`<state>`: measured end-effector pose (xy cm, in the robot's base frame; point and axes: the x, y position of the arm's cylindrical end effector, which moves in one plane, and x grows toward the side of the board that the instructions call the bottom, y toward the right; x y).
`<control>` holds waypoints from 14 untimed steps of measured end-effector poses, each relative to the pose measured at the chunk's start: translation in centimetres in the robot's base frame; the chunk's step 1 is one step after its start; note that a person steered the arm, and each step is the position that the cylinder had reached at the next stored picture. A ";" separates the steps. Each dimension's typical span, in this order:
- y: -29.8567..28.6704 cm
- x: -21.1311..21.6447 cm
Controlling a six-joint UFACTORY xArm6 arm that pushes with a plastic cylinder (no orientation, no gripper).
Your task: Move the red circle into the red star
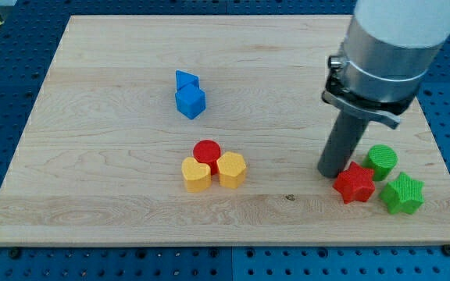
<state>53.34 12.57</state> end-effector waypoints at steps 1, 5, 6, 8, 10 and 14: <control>-3.7 0.0; -17.0 -4.3; -20.1 -4.6; -23.8 -3.2; -23.0 1.7; -15.3 0.3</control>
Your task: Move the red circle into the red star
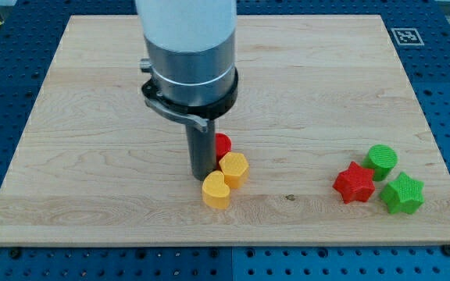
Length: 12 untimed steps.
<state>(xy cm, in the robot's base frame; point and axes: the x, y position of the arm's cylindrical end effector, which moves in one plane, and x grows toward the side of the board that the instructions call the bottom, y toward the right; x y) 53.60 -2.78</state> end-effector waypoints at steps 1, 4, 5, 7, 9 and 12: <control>0.0 -0.1; -2.9 -2.0; -2.2 -2.4; 0.3 -4.7; 1.8 -4.7; 7.5 -2.7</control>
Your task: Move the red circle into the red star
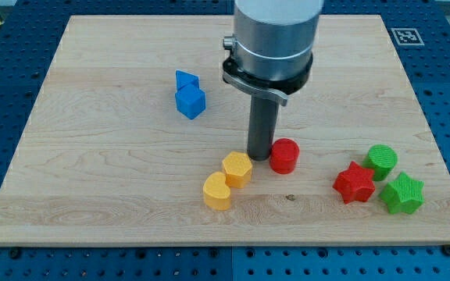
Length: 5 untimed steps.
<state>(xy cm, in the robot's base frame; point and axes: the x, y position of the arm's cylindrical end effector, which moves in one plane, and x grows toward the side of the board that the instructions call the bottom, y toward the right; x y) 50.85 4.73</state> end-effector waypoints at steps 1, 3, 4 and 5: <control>2.2 0.3; 5.2 2.2; 5.2 3.7; 4.3 6.8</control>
